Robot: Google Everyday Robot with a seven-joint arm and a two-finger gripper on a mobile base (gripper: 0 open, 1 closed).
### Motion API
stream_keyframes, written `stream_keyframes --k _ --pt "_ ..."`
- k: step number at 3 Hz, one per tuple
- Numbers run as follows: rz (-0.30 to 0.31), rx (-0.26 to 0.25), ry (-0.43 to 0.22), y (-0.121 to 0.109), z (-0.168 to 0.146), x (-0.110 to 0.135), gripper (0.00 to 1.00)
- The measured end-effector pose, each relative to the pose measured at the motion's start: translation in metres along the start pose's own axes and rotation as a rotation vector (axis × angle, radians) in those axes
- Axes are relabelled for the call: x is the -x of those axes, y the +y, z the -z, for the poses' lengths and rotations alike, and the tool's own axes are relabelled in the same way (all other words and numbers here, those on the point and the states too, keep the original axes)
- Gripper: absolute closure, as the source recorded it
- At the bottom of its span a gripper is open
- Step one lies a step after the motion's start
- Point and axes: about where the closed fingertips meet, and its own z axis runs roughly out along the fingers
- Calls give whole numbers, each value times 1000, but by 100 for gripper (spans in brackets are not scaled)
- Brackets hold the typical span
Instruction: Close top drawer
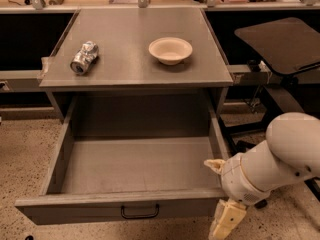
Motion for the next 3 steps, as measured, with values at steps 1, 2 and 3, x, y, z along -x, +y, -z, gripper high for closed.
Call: stream_keyframes --k 1,2,3 --pt "40 1 9 3 -27 -2 19" --pt "71 -48 29 -24 -49 1 33" --pt "101 -97 45 -52 -62 10 18"
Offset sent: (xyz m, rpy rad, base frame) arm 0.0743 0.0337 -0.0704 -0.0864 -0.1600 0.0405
